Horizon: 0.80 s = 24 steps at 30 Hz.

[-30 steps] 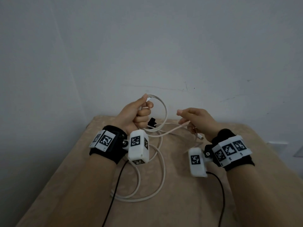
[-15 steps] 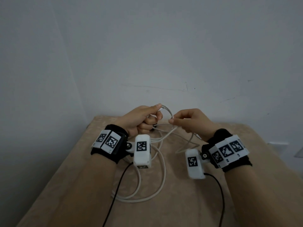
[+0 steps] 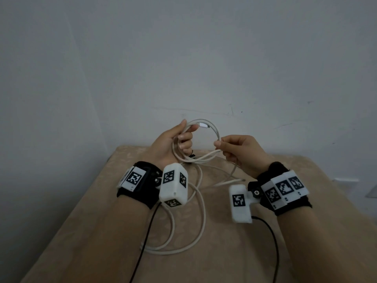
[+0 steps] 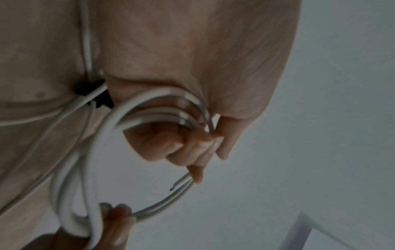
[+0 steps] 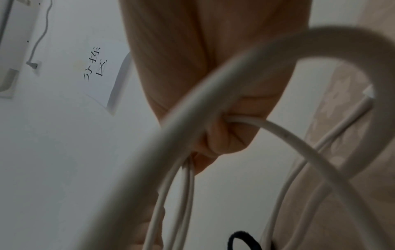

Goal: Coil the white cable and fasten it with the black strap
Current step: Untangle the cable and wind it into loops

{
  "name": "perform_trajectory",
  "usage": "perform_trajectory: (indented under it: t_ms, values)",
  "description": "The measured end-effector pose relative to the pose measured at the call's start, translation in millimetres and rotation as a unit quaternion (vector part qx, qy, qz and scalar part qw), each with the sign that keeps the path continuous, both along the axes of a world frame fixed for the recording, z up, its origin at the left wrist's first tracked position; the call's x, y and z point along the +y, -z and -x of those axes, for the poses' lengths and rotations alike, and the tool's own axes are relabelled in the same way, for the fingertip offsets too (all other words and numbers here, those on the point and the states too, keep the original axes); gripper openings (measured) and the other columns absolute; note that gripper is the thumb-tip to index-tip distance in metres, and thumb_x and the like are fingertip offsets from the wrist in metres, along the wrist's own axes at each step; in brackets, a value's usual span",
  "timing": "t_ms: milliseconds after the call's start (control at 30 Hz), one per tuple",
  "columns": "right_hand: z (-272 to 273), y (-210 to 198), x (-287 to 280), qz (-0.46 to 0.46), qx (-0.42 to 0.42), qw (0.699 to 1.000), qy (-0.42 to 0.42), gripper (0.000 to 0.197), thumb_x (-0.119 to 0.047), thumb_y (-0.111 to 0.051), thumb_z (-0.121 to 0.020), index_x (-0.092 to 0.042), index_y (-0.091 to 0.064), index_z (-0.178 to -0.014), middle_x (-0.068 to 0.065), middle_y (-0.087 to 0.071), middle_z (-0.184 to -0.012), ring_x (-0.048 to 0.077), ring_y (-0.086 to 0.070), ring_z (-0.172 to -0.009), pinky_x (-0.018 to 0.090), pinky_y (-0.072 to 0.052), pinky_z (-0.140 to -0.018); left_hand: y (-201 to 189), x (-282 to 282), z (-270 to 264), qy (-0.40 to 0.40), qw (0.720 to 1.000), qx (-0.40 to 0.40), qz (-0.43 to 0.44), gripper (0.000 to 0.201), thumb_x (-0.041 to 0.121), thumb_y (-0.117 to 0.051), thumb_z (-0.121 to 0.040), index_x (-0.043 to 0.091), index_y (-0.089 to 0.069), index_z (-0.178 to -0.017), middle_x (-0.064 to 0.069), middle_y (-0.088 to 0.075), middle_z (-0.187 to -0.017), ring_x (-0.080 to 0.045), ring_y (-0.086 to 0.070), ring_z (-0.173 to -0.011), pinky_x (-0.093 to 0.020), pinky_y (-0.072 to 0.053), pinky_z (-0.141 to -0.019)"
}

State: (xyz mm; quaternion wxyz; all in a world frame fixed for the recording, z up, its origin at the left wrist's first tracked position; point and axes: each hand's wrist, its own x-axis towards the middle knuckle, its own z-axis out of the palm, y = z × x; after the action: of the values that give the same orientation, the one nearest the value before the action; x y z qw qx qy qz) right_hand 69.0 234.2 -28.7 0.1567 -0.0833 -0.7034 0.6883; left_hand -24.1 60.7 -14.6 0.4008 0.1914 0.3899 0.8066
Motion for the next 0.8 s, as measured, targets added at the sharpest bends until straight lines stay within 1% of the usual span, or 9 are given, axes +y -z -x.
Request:
perform_trajectory:
  t_ms: [67,133,267,333,467,533,633,700,800]
  values:
    - [1.2,0.5,-0.8,0.002,0.0,1.0,-0.003,0.011,-0.006,-0.069,-0.083,-0.005,-0.066,-0.072,0.003,-0.05,-0.062,0.006,-0.041,-0.047,0.015,-0.034,-0.045,0.0,1.8,-0.9,0.008,0.999,-0.016,-0.027,0.04,0.038,-0.031,-0.099,0.007,-0.057,-0.094,0.007,-0.034,-0.042,-0.003,-0.031,-0.029,-0.013,-0.027,-0.034]
    - [1.9,1.0,-1.3,-0.003,0.0,1.0,-0.008,0.012,-0.006,-0.069,-0.083,-0.006,-0.065,-0.072,0.001,-0.049,-0.059,0.007,-0.039,-0.048,0.016,-0.033,-0.045,0.8,3.6,-1.2,-0.002,0.999,-0.019,-0.039,0.042,0.038,-0.029,-0.1,0.007,-0.057,-0.093,0.008,-0.031,-0.04,-0.003,-0.027,-0.024,-0.013,-0.019,-0.031]
    - [1.2,2.1,-1.7,-0.037,-0.007,0.999,-0.017,0.021,-0.008,-0.071,-0.082,-0.011,-0.064,-0.063,-0.004,-0.048,-0.053,0.009,-0.039,-0.049,0.018,-0.033,-0.047,3.3,5.9,-0.1,-0.048,0.999,0.013,0.003,0.036,0.036,-0.036,-0.1,0.011,-0.053,-0.079,0.009,-0.026,-0.039,-0.002,-0.02,-0.023,-0.014,-0.013,-0.027]
    - [0.1,1.3,-3.4,-0.046,-0.018,0.999,-0.02,0.023,-0.009,-0.07,-0.083,-0.011,-0.062,-0.062,-0.005,-0.05,-0.051,0.009,-0.039,-0.048,0.018,-0.033,-0.046,3.3,5.1,0.9,-0.042,0.998,0.028,0.022,0.036,0.036,-0.036,-0.1,0.013,-0.047,-0.075,0.009,-0.026,-0.039,-0.002,-0.02,-0.024,-0.014,-0.012,-0.028]
    - [-1.8,-2.3,-7.9,-0.048,-0.035,0.998,-0.032,0.018,-0.013,-0.067,-0.086,-0.009,-0.061,-0.069,-0.002,-0.063,-0.06,0.01,-0.039,-0.049,0.02,-0.032,-0.047,0.5,1.8,0.8,-0.007,0.999,0.036,0.038,0.038,0.038,-0.032,-0.1,0.016,-0.04,-0.07,0.008,-0.027,-0.039,0.0,-0.021,-0.023,-0.015,-0.009,-0.029]
    - [-2.4,-3.9,-9.5,-0.053,-0.042,0.997,-0.031,0.014,-0.02,-0.067,-0.087,-0.009,-0.064,-0.08,0.0,-0.066,-0.067,0.01,-0.041,-0.048,0.019,-0.033,-0.046,-1.1,1.7,-1.2,0.01,0.997,0.051,0.053,0.038,0.038,-0.03,-0.101,0.017,-0.038,-0.07,0.01,-0.027,-0.04,0.0,-0.021,-0.024,-0.015,-0.01,-0.029]
    - [-2.6,-5.4,-11.0,-0.057,-0.029,0.998,-0.01,0.02,-0.03,-0.063,-0.089,-0.012,-0.067,-0.095,-0.002,-0.069,-0.071,0.01,-0.041,-0.043,0.019,-0.031,-0.041,-2.9,2.9,-5.3,0.039,0.993,0.075,0.082,0.039,0.039,-0.029,-0.101,0.018,-0.038,-0.069,0.01,-0.027,-0.04,0.0,-0.02,-0.024,-0.014,-0.009,-0.03]
    - [-2.7,-6.1,-11.9,-0.058,-0.015,0.998,-0.002,0.02,-0.034,-0.061,-0.09,-0.016,-0.067,-0.097,-0.002,-0.069,-0.07,0.009,-0.039,-0.039,0.019,-0.029,-0.038,-4.5,3.8,-7.1,0.056,0.99,0.089,0.099,0.039,0.039,-0.03,-0.1,0.019,-0.039,-0.068,0.011,-0.026,-0.04,0.0,-0.019,-0.025,-0.013,-0.009,-0.03]
    - [-1.9,-5.6,-13.4,-0.053,0.006,0.999,0.005,0.018,-0.031,-0.058,-0.092,-0.016,-0.067,-0.089,-0.001,-0.066,-0.061,0.009,-0.034,-0.035,0.016,-0.025,-0.037,-6.2,5.2,-8.3,0.05,0.985,0.113,0.119,0.037,0.036,-0.033,-0.1,0.018,-0.04,-0.069,0.011,-0.025,-0.041,0.0,-0.017,-0.025,-0.01,-0.01,-0.03]
